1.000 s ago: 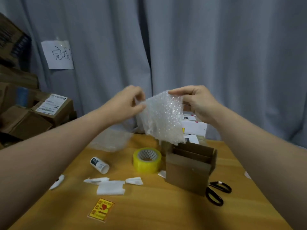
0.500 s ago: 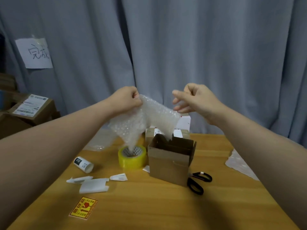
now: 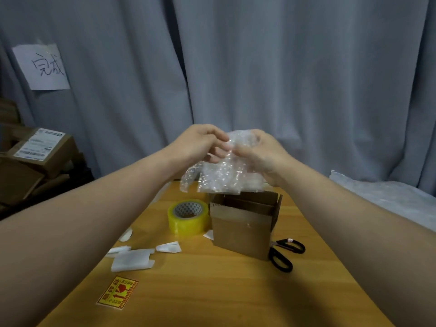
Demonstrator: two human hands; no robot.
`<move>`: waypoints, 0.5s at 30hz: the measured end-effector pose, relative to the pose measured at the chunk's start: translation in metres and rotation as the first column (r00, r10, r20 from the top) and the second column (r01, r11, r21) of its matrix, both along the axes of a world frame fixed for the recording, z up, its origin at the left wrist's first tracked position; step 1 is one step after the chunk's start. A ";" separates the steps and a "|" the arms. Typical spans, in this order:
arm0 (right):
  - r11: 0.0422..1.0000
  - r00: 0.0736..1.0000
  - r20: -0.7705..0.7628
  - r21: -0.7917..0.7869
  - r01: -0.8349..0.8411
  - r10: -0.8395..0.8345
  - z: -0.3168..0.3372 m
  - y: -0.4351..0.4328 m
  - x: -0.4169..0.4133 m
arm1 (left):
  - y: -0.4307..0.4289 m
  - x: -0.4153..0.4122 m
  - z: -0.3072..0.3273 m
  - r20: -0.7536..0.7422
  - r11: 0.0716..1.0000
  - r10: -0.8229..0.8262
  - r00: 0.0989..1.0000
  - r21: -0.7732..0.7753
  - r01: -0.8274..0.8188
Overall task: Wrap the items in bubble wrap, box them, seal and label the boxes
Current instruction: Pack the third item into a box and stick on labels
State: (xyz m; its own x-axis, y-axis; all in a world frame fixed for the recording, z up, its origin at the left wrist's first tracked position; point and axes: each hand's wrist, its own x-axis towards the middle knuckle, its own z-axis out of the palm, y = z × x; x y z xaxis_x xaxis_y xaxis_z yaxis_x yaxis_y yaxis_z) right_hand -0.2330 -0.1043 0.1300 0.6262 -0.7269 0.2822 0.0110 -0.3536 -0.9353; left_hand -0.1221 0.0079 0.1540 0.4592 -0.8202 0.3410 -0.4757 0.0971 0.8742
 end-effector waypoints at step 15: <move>0.516 0.956 0.110 -0.822 0.242 -0.274 -0.045 0.002 -0.022 | -0.002 0.032 -0.103 0.555 0.904 -0.158 0.816 0.415 -0.107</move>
State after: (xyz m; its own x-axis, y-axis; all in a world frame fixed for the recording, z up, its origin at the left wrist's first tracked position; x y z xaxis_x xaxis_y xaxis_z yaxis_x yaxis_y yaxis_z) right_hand -0.2551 -0.1018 0.0848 0.4695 -0.3171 0.8240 -0.2322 -0.9448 -0.2312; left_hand -0.0904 0.0059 0.0509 0.2693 -0.9496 0.1607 -0.8948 -0.1850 0.4063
